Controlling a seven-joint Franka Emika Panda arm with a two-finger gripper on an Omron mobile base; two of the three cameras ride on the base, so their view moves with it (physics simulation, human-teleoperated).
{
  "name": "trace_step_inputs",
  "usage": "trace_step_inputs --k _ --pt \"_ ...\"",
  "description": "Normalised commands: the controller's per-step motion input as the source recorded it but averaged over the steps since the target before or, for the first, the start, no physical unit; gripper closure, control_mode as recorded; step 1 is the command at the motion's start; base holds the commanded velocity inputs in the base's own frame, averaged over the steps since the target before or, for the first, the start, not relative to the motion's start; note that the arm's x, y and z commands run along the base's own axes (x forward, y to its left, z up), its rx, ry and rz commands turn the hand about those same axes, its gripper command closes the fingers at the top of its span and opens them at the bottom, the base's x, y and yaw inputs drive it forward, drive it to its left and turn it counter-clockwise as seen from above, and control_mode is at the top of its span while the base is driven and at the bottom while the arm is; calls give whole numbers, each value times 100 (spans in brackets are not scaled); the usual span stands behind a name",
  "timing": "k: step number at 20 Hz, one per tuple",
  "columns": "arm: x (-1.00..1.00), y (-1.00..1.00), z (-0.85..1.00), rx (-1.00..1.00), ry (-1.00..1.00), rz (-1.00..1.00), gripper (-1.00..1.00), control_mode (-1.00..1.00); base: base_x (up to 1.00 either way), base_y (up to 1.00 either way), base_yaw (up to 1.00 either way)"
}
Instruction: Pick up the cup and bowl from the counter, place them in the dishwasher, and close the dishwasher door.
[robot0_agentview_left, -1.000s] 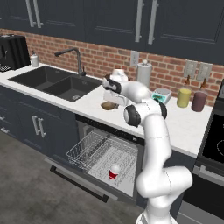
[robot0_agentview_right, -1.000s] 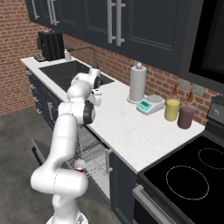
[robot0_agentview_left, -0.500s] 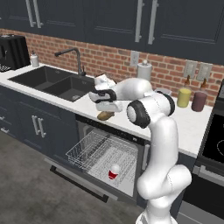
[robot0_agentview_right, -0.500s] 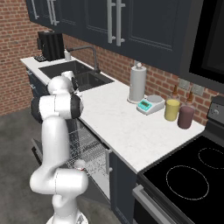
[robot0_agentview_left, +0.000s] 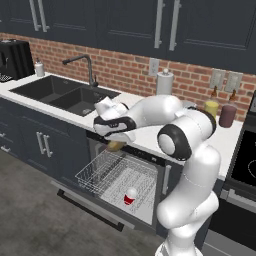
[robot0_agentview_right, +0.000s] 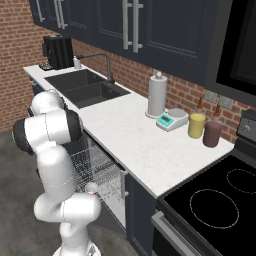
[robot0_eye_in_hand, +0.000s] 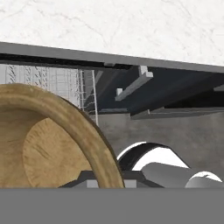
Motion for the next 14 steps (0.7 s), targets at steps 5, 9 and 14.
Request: trace_step_inputs --k 5,9,14 --pt "-48 31 -25 1 -1 7 100 -100 0 0 0" --pt "-1 23 -66 0 0 8 100 -100 0 0 0" --pt "0 6 -51 0 0 11 100 -100 0 0 0"
